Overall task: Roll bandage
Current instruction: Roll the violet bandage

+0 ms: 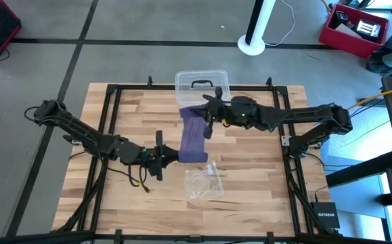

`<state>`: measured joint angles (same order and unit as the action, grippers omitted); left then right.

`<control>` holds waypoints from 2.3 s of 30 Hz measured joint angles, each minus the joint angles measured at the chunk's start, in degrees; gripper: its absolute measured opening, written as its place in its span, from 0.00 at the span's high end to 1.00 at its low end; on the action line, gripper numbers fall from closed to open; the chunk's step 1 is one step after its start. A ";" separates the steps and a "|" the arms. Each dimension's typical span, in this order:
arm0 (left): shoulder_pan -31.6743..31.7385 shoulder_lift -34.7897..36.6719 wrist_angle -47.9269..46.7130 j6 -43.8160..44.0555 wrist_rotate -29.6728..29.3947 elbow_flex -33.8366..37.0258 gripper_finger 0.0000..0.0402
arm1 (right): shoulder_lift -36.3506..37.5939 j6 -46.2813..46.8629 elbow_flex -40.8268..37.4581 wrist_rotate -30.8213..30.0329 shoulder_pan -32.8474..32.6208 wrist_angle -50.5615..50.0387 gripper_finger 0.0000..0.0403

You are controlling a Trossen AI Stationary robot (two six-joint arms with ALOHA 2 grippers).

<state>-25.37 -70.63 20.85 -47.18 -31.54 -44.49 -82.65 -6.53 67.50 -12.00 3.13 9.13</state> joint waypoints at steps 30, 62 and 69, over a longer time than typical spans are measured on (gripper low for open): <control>4.33 -7.56 -11.03 42.72 1.08 0.11 0.99 | -3.76 19.54 -7.28 13.08 1.40 -14.92 0.22; 7.63 2.60 1.38 33.43 1.85 -0.59 0.99 | -0.13 1.31 -33.76 8.53 -5.74 33.91 0.40; 7.63 2.60 1.52 34.64 4.94 -0.59 0.99 | -0.15 -4.81 -33.13 7.48 -5.74 33.88 0.84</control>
<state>-17.73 -68.03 22.37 -12.54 -26.61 -45.08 -82.81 -11.34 34.37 -4.52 -2.61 43.01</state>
